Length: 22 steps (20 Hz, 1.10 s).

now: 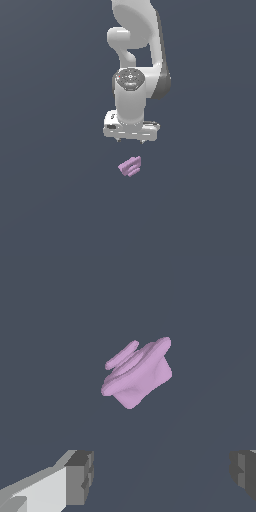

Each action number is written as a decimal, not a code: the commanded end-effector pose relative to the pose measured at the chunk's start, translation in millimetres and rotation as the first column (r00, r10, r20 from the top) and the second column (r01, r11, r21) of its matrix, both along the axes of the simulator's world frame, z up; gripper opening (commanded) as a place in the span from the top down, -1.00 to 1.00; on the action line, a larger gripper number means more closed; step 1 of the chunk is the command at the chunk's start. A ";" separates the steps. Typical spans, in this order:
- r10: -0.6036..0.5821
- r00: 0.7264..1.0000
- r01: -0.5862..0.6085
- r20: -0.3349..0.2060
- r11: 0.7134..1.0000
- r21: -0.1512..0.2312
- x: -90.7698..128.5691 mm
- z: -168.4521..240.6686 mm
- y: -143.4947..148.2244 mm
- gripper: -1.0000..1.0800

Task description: Pick up the object and move it to a goal position.

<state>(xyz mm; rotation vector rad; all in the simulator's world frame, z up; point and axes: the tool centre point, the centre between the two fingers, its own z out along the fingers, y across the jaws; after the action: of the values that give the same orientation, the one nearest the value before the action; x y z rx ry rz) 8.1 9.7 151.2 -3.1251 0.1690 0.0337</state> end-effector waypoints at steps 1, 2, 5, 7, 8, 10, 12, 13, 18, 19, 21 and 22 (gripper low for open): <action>-0.054 0.999 0.054 0.000 0.999 0.000 4.2 -2.6 0.1 -0.92; -0.079 0.997 0.079 0.000 0.997 0.000 6.2 -3.8 0.2 -0.92; -0.159 0.987 0.159 0.000 0.987 -0.001 12.4 -7.8 0.4 -0.92; -0.214 0.977 0.214 0.000 0.977 -0.002 16.6 -10.5 0.6 -0.92; -0.240 0.971 0.240 0.001 0.971 -0.002 18.7 -11.9 0.7 -0.92; -0.293 0.956 0.293 0.001 0.956 -0.003 22.9 -14.7 0.9 -0.92; -0.345 0.939 0.345 0.002 0.939 -0.004 27.0 -17.4 1.1 -0.92; -0.370 0.929 0.370 0.002 0.929 -0.005 29.0 -18.8 1.3 -0.92; -0.492 0.870 0.492 0.005 0.870 -0.008 39.0 -25.9 2.1 -0.92; -0.516 0.857 0.516 0.006 0.857 -0.008 41.0 -27.4 2.3 -0.92; -0.561 0.828 0.561 0.007 0.828 -0.009 44.9 -30.2 2.7 -0.92; -0.583 0.813 0.583 0.008 0.813 -0.010 46.9 -31.6 2.9 -0.92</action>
<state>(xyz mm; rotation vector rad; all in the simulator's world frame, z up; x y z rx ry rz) 51.9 12.2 121.7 -2.9508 1.0578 0.0202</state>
